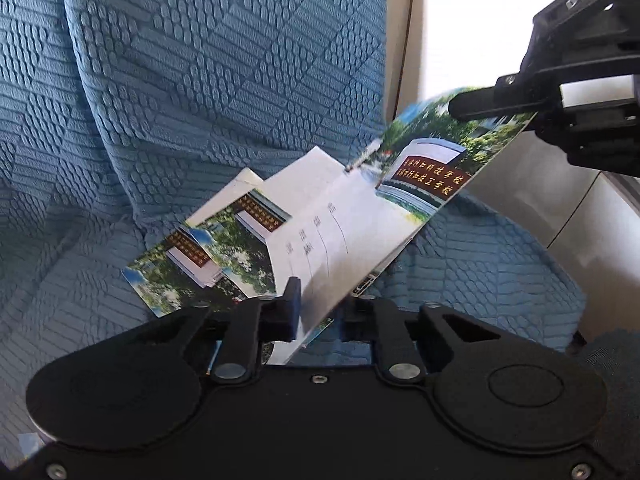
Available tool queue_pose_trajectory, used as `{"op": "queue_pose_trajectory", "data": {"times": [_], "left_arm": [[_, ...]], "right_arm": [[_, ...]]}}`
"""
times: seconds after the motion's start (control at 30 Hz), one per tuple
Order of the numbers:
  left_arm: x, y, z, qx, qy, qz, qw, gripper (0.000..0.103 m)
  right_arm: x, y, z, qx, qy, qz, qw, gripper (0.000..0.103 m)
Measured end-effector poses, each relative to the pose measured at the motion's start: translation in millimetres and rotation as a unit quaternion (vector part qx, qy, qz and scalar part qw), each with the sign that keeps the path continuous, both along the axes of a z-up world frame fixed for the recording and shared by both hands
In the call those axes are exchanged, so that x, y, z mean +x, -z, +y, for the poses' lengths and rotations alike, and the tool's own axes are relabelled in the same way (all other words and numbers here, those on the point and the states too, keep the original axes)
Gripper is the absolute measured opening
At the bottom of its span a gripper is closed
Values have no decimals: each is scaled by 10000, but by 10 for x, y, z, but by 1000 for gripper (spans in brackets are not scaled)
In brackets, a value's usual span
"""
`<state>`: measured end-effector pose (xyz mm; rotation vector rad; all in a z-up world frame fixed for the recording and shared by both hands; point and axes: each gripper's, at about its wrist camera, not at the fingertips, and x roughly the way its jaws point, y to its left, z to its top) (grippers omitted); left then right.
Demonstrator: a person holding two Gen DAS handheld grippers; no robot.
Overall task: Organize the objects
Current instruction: 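Raise the postcard with the right gripper while the left gripper pinches its other edge, then carry the postcard with both grippers to the book stack and lower it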
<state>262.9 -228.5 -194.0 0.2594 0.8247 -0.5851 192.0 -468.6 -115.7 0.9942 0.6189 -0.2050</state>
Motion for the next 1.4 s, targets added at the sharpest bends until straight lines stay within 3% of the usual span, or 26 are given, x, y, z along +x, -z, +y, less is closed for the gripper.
{"op": "queue_pose_trajectory", "data": {"times": [0.37, 1.03, 1.27, 1.4], "left_arm": [[-258, -561, 348, 19, 0, -488, 9988, 9], [-874, -1750, 1215, -159, -330, -1131, 9929, 7], [-1091, -1996, 1581, -173, -517, -1293, 9901, 7], [-1244, -2021, 1812, -89, -671, -1352, 9885, 7]], "right_arm": [[-58, -200, 57, 98, -224, -140, 9996, 7], [-103, -1002, 678, 487, -1033, -742, 9907, 8], [-82, -1194, 994, 605, -1394, -861, 9846, 8], [-30, -1149, 1197, 736, -1654, -823, 9800, 9]]}}
